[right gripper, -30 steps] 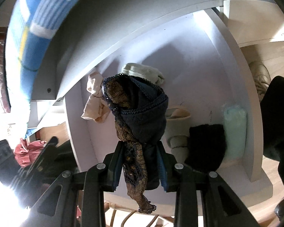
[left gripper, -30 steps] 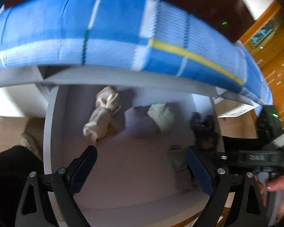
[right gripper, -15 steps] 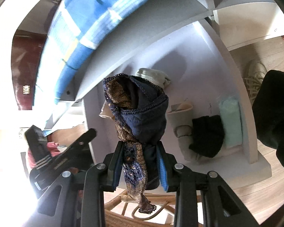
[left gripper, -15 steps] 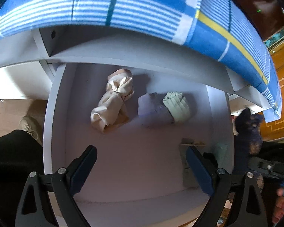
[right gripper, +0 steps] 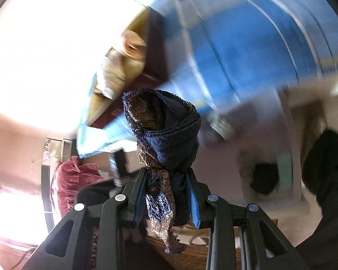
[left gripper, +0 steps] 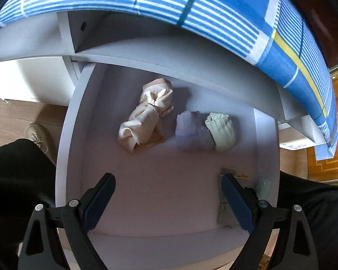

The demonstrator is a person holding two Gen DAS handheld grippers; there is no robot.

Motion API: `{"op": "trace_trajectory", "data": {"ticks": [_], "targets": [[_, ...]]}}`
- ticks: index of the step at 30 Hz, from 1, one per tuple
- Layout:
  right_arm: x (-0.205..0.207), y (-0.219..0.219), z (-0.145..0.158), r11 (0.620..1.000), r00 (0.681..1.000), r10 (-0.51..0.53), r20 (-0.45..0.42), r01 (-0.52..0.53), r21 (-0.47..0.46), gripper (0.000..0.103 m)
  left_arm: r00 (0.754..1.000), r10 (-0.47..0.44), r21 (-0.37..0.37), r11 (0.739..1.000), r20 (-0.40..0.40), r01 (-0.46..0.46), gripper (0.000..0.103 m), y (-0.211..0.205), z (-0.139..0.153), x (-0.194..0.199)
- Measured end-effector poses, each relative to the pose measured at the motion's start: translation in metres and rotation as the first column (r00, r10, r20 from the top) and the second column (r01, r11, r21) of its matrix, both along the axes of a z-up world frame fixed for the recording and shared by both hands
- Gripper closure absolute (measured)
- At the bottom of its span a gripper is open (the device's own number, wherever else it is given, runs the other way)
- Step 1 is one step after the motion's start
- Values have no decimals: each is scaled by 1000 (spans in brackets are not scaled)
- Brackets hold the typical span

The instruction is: Organize soft objects

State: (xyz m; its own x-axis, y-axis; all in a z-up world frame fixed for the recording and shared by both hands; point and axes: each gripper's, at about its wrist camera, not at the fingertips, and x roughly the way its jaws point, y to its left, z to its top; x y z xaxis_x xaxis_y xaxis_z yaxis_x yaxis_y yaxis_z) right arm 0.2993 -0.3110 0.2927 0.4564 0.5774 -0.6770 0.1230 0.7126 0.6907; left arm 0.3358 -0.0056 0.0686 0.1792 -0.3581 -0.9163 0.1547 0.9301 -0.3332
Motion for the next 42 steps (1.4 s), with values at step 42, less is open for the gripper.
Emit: {"op": "trace_trajectory", "data": {"ticks": [42], "targets": [[299, 62, 50, 807, 999, -32, 35, 47, -588, 68, 999, 49, -4, 999, 7, -49, 8, 11, 3, 17]]}}
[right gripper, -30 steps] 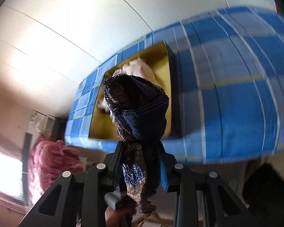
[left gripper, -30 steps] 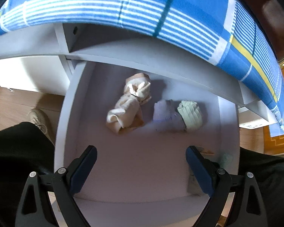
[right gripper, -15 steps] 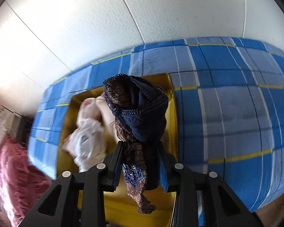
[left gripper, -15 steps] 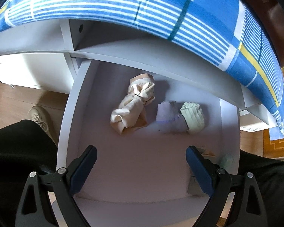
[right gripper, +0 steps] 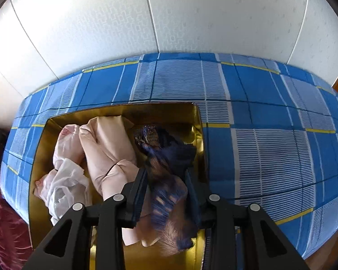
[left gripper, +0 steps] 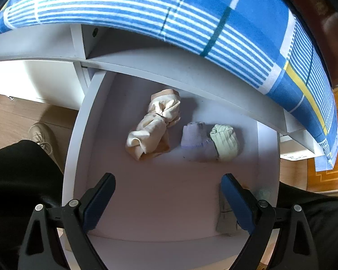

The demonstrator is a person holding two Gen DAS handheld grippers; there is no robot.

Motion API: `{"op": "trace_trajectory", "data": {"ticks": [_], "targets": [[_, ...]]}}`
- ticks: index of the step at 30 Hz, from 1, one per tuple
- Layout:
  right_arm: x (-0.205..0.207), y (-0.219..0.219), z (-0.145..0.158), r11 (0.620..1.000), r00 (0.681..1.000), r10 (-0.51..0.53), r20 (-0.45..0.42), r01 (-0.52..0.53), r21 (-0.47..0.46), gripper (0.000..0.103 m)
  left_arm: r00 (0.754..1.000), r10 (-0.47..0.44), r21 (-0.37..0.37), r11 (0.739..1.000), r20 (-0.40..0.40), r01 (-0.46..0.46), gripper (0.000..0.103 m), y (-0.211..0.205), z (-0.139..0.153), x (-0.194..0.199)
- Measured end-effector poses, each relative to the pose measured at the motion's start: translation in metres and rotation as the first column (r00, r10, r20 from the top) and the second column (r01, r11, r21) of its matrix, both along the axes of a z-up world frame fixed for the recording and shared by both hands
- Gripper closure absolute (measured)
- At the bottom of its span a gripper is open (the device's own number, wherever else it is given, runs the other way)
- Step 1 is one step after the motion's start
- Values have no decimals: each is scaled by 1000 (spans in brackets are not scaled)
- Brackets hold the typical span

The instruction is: Organize soft objects

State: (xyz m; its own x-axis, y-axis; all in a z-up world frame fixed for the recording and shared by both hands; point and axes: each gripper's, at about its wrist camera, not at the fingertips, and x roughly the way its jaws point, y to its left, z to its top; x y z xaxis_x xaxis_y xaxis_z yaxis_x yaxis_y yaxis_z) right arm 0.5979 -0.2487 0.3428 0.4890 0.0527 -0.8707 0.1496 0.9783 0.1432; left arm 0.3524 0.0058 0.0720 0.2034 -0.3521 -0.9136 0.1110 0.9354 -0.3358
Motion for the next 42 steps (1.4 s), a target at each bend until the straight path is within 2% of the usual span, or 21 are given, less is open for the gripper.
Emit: {"op": "trace_trajectory", "data": {"ticks": [8, 24, 36, 42], "targets": [[-33, -7, 23, 1000, 994, 18, 106, -20, 16, 66, 1000, 1, 27, 1000, 4, -1, 8, 1, -3, 1], [-150, -25, 21, 987, 965, 129, 226, -147, 63, 66, 999, -8, 80, 997, 42, 5, 6, 7, -9, 4], [-230, -32, -31, 962, 958, 222, 179, -245, 118, 66, 998, -48, 104, 994, 49, 42, 6, -1, -8, 4], [-256, -23, -60, 949, 945, 301, 130, -311, 56, 65, 997, -74, 112, 991, 15, 72, 6, -4, -15, 0]]}}
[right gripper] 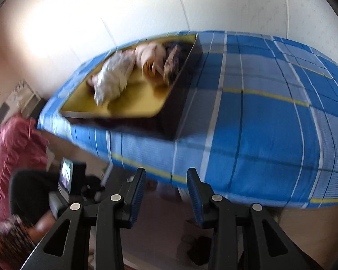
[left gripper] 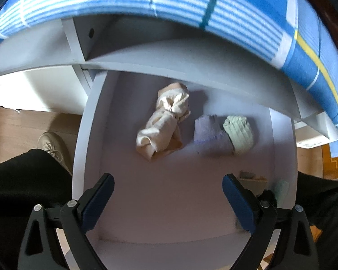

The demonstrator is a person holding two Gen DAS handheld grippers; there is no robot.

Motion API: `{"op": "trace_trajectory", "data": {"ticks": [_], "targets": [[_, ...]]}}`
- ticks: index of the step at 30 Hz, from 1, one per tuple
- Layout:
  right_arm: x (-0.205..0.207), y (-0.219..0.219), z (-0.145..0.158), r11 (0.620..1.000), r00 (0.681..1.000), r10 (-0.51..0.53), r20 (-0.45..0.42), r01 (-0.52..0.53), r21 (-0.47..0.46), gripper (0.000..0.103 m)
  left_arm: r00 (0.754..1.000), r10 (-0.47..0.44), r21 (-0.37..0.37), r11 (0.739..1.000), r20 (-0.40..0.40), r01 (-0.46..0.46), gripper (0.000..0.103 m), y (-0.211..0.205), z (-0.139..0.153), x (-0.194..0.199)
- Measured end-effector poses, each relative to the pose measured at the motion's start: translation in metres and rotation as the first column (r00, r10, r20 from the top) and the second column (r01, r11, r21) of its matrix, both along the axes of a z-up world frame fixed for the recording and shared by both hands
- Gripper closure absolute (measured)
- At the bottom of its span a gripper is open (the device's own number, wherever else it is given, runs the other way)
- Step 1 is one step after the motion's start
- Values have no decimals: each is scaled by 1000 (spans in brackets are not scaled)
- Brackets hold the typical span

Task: Organize soft objects
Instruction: 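Reach the right tool into the cubby toward the grey-green rolled sock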

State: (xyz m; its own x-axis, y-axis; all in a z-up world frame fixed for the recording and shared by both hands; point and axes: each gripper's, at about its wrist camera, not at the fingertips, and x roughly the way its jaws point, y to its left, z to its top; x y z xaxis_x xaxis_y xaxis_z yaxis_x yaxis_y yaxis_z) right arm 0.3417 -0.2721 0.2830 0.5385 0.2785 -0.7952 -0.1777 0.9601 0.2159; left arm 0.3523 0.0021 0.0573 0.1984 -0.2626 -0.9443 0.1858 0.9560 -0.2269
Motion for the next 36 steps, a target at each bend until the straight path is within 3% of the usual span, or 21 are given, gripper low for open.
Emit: {"op": "trace_trajectory", "data": {"ticks": [3, 8, 12, 13, 16, 20, 22, 24, 33, 36], "targets": [[-13, 12, -25, 997, 997, 61, -53, -63, -38, 65, 1000, -17, 4, 1000, -15, 17, 6, -4, -3, -2], [-18, 30, -91, 996, 958, 85, -273, -87, 6, 63, 999, -43, -6, 999, -23, 43, 6, -10, -5, -4], [-13, 33, -151, 1000, 886, 9, -464, -11, -3, 62, 998, -63, -13, 998, -22, 63, 6, -14, -6, -6], [-11, 32, -172, 999, 846, -33, -532, 22, -26, 62, 998, -68, -17, 998, -18, 67, 6, -15, -5, -7], [-10, 26, -212, 994, 769, -106, -630, 85, -63, 61, 997, -79, -25, 997, -12, 78, 6, -17, -5, -9], [-5, 25, -240, 989, 722, -147, -676, 107, -101, 54, 995, -102, -36, 994, -6, 101, 6, -22, -6, -11], [-4, 25, -248, 987, 713, -162, -682, 117, -112, 53, 994, -111, -40, 993, -3, 111, 6, -23, -5, -13], [-1, 27, -255, 984, 703, -175, -690, 112, -136, 45, 993, -119, -40, 992, -2, 119, 6, -24, -6, -14], [0, 31, -285, 983, 655, -181, -734, 95, -158, 45, 992, -125, -20, 992, 10, 126, 6, -24, -5, -17], [12, 37, -291, 983, 654, -178, -735, 80, -166, 37, 992, -123, -8, 992, 9, 123, 6, -24, -5, -17]]}}
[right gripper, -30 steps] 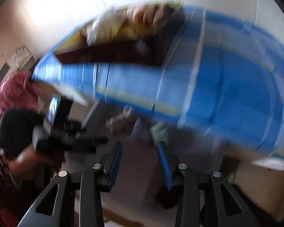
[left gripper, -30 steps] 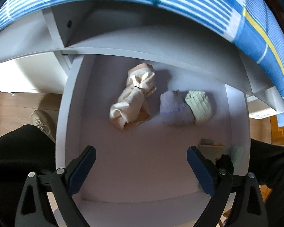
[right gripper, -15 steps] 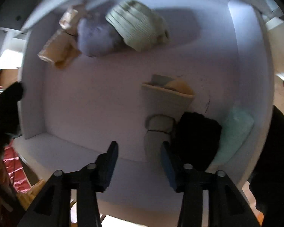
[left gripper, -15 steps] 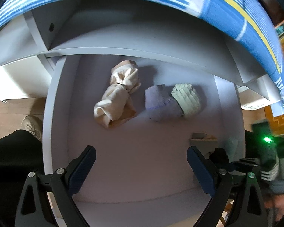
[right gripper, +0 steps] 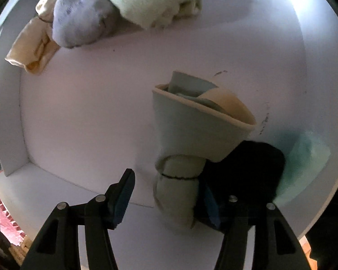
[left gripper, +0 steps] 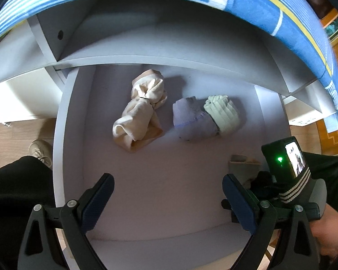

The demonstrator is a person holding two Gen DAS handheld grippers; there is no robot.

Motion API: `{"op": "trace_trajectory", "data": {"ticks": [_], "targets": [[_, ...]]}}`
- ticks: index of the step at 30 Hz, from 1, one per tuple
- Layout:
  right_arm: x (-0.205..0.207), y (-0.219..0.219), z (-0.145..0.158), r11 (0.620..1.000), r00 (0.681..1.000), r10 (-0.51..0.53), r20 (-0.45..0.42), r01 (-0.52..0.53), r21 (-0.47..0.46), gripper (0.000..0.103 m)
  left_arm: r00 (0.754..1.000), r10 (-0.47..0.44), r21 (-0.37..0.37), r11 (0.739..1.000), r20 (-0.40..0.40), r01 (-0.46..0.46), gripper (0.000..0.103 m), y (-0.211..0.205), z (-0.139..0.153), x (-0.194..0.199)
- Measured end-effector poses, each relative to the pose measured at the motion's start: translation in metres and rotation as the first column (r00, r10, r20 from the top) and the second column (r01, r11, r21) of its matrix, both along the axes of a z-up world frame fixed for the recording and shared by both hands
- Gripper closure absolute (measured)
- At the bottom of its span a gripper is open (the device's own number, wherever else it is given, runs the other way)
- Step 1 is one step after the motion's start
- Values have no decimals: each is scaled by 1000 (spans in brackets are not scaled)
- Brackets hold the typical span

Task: Organize soft objects
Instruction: 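Reach the right tool into the cubby toward the grey-green rolled sock, then grasp the grey-green rolled sock with the right tool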

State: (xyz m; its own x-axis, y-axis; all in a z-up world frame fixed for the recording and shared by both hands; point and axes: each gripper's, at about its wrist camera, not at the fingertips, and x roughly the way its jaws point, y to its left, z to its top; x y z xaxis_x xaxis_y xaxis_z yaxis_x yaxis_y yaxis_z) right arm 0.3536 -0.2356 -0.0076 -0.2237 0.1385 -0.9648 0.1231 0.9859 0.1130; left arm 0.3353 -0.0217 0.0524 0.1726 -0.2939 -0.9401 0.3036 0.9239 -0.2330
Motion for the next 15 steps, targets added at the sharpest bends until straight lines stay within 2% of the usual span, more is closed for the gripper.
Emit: {"op": "trace_trajectory", "data": {"ticks": [3, 5, 9, 15], "targets": [[-2, 11, 4, 998, 998, 53, 20, -53, -29, 35, 1000, -1, 5, 1000, 0, 1, 6, -1, 0, 0], [-1, 16, 5, 995, 996, 91, 23, -89, -54, 39, 1000, -4, 8, 1000, -6, 4, 6, -2, -1, 1], [2, 13, 12, 992, 993, 104, 52, -100, -73, 65, 1000, -7, 12, 1000, -9, 7, 6, -3, -3, 1], [3, 3, 17, 998, 997, 58, 60, -56, -36, 70, 1000, 2, 18, 1000, -8, -1, 6, -1, -3, 3]]}}
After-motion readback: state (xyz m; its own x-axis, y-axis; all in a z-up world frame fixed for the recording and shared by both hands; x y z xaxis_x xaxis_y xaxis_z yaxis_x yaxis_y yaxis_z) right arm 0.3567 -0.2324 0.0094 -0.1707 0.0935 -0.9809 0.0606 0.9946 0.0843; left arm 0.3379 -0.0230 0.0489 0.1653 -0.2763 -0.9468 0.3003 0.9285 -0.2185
